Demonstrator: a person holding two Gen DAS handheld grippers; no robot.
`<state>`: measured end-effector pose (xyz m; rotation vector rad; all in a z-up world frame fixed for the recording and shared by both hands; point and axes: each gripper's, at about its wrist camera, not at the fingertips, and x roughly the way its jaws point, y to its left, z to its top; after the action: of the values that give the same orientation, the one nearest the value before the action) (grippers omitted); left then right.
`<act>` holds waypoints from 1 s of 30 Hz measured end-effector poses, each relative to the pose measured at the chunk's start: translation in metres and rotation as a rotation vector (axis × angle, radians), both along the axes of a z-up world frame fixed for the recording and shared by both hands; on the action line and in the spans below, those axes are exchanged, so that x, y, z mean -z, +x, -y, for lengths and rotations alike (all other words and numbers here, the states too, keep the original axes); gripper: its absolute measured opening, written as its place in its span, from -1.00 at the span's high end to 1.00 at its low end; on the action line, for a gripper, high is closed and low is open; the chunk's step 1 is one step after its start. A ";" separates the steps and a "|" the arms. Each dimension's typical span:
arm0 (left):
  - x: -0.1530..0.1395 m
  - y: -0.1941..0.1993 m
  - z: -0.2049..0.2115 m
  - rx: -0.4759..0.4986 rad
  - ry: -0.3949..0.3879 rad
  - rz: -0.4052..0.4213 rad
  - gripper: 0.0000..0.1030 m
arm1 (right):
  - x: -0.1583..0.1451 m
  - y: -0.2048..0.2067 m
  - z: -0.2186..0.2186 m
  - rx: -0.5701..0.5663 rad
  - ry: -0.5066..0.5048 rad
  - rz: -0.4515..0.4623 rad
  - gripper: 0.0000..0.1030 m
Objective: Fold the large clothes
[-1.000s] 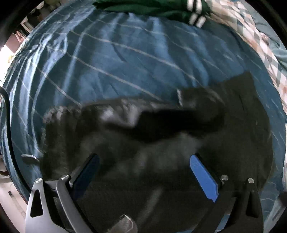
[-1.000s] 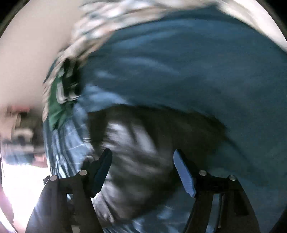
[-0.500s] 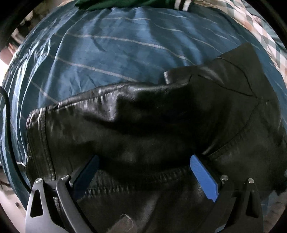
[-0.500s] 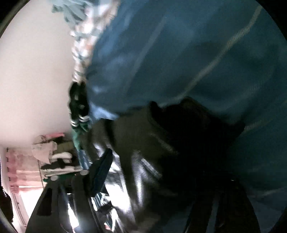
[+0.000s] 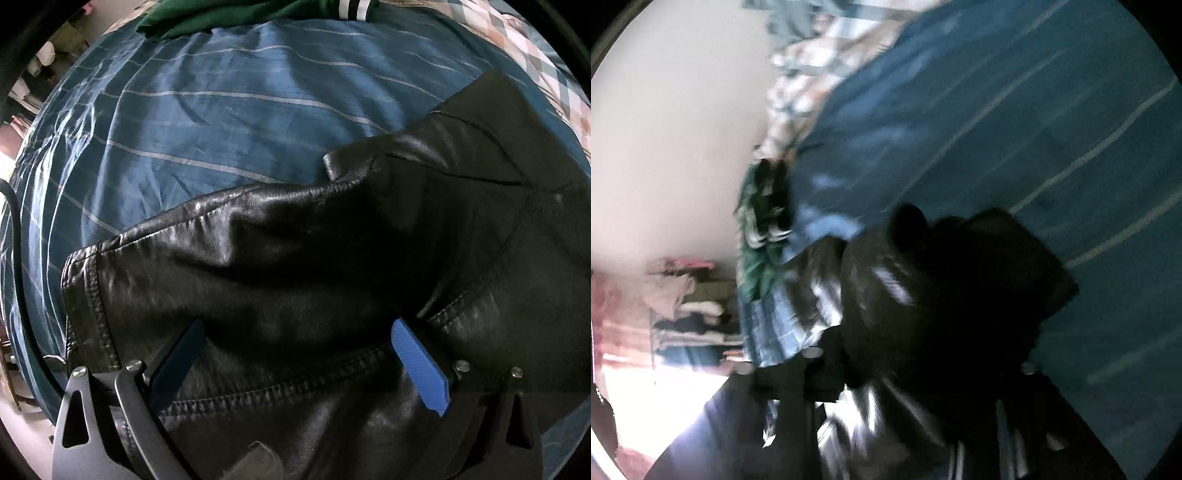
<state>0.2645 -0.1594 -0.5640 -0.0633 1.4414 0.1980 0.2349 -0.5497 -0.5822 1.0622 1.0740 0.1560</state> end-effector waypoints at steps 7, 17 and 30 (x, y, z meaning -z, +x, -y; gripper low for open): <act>0.002 -0.007 -0.012 -0.010 -0.021 0.011 -1.00 | 0.020 0.013 0.001 0.011 0.081 -0.006 -0.22; -0.007 0.030 0.017 0.129 -0.041 0.068 -1.00 | 0.014 0.048 0.009 0.095 0.226 0.077 0.69; -0.037 0.071 -0.015 -0.037 -0.341 0.134 -1.00 | -0.106 0.101 -0.051 -0.176 0.112 0.306 0.68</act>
<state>0.3358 -0.1442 -0.5274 -0.3753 1.3278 -0.0241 0.3361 -0.4989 -0.4758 1.0047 0.8870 0.5084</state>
